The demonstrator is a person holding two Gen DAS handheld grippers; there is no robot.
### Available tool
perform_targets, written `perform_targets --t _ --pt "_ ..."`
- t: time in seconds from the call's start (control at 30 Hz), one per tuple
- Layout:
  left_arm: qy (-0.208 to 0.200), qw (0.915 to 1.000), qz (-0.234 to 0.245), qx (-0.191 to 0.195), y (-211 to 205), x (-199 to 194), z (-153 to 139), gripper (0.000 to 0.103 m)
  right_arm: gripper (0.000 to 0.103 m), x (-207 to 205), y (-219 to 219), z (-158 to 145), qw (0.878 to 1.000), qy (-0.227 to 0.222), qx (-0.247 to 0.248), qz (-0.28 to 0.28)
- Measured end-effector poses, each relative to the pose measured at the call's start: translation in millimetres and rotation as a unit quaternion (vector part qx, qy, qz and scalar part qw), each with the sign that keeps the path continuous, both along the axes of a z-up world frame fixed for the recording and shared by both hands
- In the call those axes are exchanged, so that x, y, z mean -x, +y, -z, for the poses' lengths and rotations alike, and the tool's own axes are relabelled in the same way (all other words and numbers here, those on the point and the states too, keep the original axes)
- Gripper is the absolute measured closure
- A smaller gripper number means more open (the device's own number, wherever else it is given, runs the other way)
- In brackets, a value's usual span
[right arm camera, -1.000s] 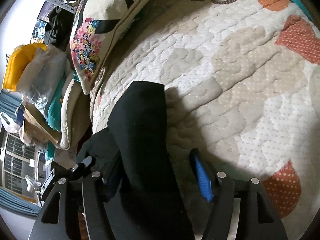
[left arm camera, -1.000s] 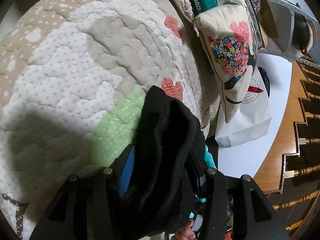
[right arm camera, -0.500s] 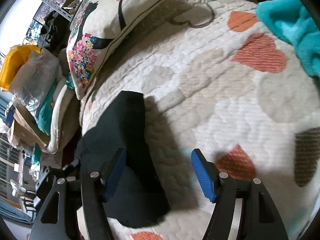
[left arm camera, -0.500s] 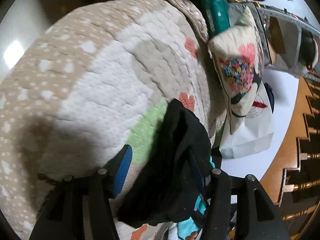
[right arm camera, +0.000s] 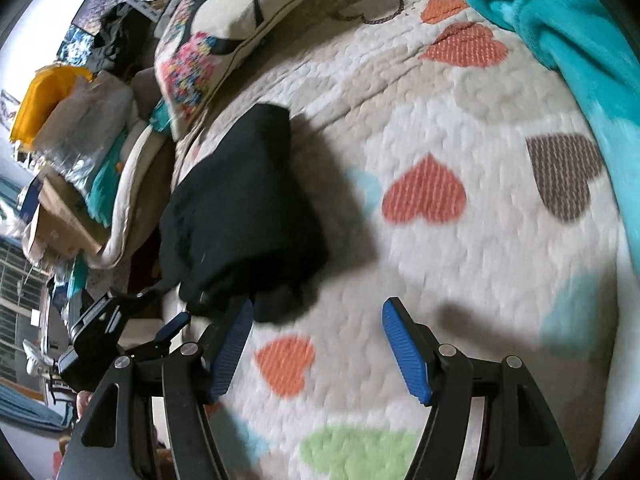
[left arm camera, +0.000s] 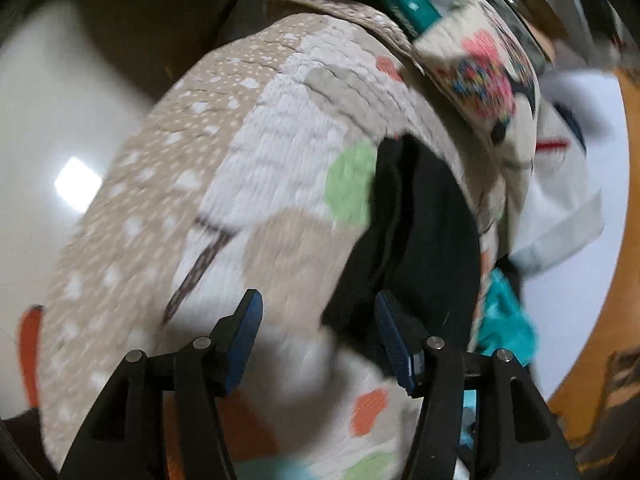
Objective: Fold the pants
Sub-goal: 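Open the right gripper and pull both grippers back from the pants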
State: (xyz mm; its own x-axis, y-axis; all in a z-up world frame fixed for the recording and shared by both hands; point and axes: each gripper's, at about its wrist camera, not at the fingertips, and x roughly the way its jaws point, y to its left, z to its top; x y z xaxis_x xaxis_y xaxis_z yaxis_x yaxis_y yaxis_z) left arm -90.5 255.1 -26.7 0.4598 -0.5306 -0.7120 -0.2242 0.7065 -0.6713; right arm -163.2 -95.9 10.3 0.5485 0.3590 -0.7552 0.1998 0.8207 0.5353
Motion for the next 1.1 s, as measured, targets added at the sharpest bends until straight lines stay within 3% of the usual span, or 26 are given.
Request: perform_targets --t 0.07,0.17,0.27,0.33,0.47,0.57,0.63,0.7,0.8,0.9,1.1 --pt "-0.021 0.9988 0.011 -0.044 -9.4 19.9 -8.5 0.045 0.030 14.2 8.0 -1.8 1.000 -0.009 0.015 -0.007" --pt "-0.067 0.9878 0.028 -0.138 -29.0 55.7 -24.5 0.045 0.030 36.3 19.6 -4.1 0.998 -0.029 0.047 -0.020" --pt "-0.126 0.9643 0.027 -0.232 -42.8 95.1 -40.6 0.043 0.030 57.5 28.8 -4.9 0.995 -0.047 0.081 -0.029" --pt "-0.177 0.9417 0.012 -0.286 -51.6 123.2 -53.5 0.033 0.030 68.7 34.5 -6.1 0.993 -0.057 0.102 -0.034" --pt "-0.285 0.9005 -0.027 -0.328 -59.6 166.5 -83.5 0.002 0.030 85.7 44.5 -13.5 0.984 -0.082 0.156 -0.040" --pt "-0.334 0.8706 -0.049 -0.358 -68.6 182.3 -96.8 0.000 0.029 93.5 48.0 -21.9 0.978 -0.103 0.177 -0.039" --pt "-0.342 0.8578 -0.048 -0.380 -75.8 183.6 -98.5 0.000 0.028 98.2 49.4 -26.3 0.974 -0.115 0.189 -0.037" --pt "-0.334 0.8580 -0.025 -0.390 -81.5 179.7 -95.7 0.000 0.027 100.7 51.1 -28.5 0.972 -0.122 0.197 -0.035" --pt "-0.303 0.8749 0.011 -0.377 -86.8 170.9 -89.5 0.000 0.026 100.6 52.8 -29.6 0.970 -0.127 0.205 -0.034" --pt "-0.292 0.8868 0.016 -0.358 -84.4 166.7 -86.8 0.000 0.026 98.3 55.3 -27.8 0.969 -0.128 0.210 -0.035" --pt "-0.276 0.9051 0.015 -0.323 -77.7 160.7 -85.9 0.000 0.025 92.2 59.0 -19.4 0.971 -0.116 0.207 -0.038"
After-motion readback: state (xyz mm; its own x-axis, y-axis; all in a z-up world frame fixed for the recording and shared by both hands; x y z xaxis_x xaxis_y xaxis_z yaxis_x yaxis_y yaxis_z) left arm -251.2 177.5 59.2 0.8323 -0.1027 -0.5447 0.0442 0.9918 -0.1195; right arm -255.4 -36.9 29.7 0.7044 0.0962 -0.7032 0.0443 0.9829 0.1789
